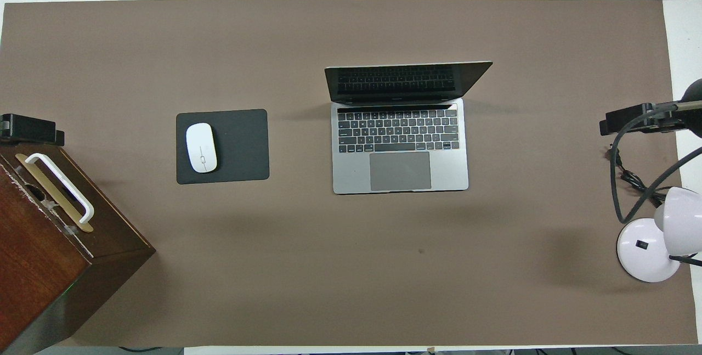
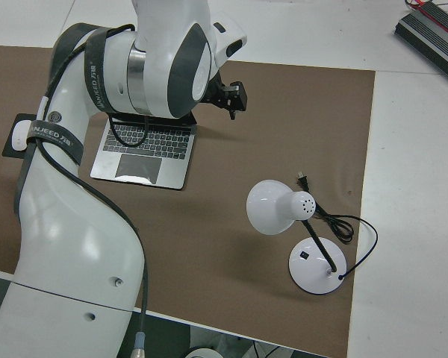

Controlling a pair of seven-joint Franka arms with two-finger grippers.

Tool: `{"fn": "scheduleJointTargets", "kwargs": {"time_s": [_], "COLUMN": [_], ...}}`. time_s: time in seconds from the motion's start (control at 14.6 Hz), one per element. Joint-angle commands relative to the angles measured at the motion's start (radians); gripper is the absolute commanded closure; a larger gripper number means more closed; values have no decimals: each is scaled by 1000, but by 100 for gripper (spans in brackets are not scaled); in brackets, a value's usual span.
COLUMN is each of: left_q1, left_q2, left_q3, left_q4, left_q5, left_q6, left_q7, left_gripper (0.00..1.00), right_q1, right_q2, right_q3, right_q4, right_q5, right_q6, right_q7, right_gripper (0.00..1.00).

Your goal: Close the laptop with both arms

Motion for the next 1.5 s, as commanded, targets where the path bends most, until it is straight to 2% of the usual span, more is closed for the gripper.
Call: {"fn": "scheduleJointTargets", "kwargs": {"time_s": [0.0,0.68,0.96,1.16,1.23,1.3,1.37,1.43], "left_q1": [-16,-18,-18,-18,-18,-18,-16,-13], "left_q2": [-28,-40,-46,-46,-46,-46,-46,-46], "left_q3": [9,9,9,9,9,9,9,9], "left_q4": [-35,-56,-67,-68,-68,-68,-68,-72], "left_q5": [6,7,7,7,7,7,7,7], "left_q6": [24,25,30,34,34,36,39,53], "left_q7": [-18,-10,-22,-25,-25,-25,-25,-24], "left_gripper": [0,0,0,0,4,20,43,72], "right_q1": [-16,11,15,44,65,80,93,104], "right_q2": [-28,-3,98,133,147,167,185,204], "right_q3": [9,20,29,30,30,30,32,32], "right_q4": [-27,15,140,160,162,162,164,167], "right_q5": [12,1,-5,-36,-71,-91,-96,-103], "right_q6": [27,41,47,160,200,230,257,279], "right_q7": [-34,-66,-149,-264,-286,-298,-309,-330], "right_gripper": [0,0,0,0,0,0,1,6]}}
